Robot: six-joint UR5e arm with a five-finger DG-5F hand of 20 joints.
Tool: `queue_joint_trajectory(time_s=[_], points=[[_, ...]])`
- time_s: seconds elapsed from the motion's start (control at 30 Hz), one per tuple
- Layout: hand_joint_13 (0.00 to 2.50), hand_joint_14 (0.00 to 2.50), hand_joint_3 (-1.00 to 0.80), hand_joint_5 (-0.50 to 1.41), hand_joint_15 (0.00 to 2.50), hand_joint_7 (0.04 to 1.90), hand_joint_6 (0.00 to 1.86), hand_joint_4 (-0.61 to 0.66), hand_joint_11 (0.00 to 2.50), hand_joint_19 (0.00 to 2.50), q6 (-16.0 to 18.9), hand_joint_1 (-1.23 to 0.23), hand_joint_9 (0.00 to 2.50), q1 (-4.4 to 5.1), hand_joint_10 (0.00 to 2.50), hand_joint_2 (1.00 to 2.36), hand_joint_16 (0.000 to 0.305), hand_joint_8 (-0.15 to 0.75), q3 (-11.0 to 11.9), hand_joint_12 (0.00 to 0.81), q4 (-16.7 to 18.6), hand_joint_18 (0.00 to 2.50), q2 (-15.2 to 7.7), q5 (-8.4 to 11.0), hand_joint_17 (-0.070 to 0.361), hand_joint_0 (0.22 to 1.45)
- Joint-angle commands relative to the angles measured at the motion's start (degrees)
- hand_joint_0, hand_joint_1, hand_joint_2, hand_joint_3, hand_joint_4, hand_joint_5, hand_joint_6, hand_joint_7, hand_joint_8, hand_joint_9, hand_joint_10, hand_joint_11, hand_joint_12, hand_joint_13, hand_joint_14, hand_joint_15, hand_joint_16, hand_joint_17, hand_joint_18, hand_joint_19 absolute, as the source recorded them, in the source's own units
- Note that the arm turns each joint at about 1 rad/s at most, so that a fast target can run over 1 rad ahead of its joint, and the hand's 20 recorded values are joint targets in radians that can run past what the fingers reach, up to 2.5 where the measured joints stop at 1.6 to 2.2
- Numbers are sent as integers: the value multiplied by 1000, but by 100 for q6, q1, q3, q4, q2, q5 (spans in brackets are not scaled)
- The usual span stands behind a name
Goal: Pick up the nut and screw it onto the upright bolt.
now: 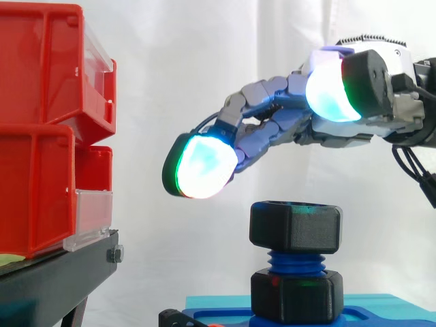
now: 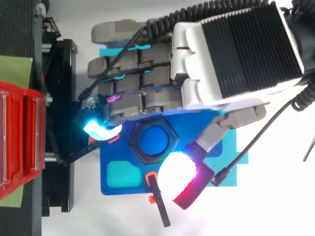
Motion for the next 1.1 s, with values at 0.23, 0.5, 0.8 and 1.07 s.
queue_joint_trajectory(time_s=[0.23, 0.5, 0.8, 1.07], points=[[379, 0, -500, -101, 0, 844, 503, 229, 0, 0, 8, -96, 526, 18, 0, 1000, 30, 229, -27, 289, -110, 26, 3, 52, 67, 510], [445, 0, -500, -59, 0, 1054, 504, 281, 0, 0, -1, -121, 611, -26, 0, 1000, 25, 248, -27, 270, -180, 75, -5, 35, 57, 525], [503, 0, -500, -17, 0, 1251, 504, 253, 0, 0, -1, -162, 694, -105, 0, 1000, 21, 256, -36, 251, -268, 140, 3, -36, 47, 536], [585, 0, -500, 22, 0, 1405, 503, 188, 0, 0, -1, -211, 806, -166, 0, 1000, 18, 258, -27, 228, -285, 206, 3, -53, 39, 544]])
